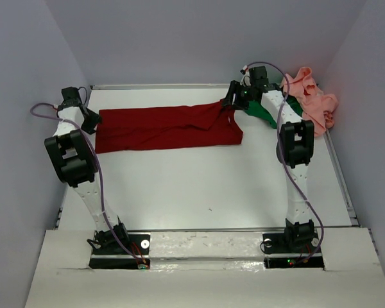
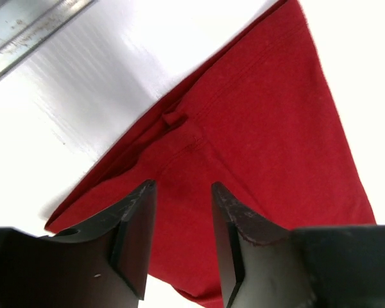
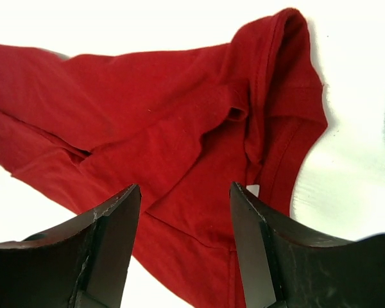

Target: Fold and stack the t-shirts

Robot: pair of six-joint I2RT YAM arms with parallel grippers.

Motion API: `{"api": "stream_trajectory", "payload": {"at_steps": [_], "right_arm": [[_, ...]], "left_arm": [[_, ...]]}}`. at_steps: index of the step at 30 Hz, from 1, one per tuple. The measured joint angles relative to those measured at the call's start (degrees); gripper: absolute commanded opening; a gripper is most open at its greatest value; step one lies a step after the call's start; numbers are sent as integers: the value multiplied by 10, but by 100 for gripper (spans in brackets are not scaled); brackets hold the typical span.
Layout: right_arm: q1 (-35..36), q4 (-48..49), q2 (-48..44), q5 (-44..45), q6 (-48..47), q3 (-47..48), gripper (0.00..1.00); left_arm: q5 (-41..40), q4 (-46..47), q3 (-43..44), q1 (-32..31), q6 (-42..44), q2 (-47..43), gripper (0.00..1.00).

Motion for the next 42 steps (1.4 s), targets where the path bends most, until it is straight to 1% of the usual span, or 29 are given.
{"api": "stream_trajectory", "payload": {"at_steps": [3,7,11,14,16,18,21,28,38,42], "right_arm": [[0,12,-8,-2,0,-21,63],[0,24,-30,-14,0,-43,63],[0,36,-63,-26,5,-74,62],[0,46,-85,-41,16,-98,61],[0,50,-96,-53,28,-115,61],[1,53,-102,-64,40,-134,58],[4,55,-104,-82,56,-160,57],[23,62,-104,-108,90,-215,58],[70,83,-104,-113,110,-236,58],[79,91,-104,-110,111,-236,58]], "left_arm": [[-9,24,-22,-3,2,-37,51],[-32,56,-25,-9,13,-105,50],[-28,79,-28,-20,19,-164,50],[-24,94,-51,-53,22,-204,50],[-19,93,-68,-88,23,-215,50],[-12,92,-86,-118,24,-215,50],[2,77,-111,-159,24,-202,50],[14,56,-120,-205,23,-157,50],[37,37,-119,-294,16,-78,49],[48,35,-119,-310,9,-41,49]]}}
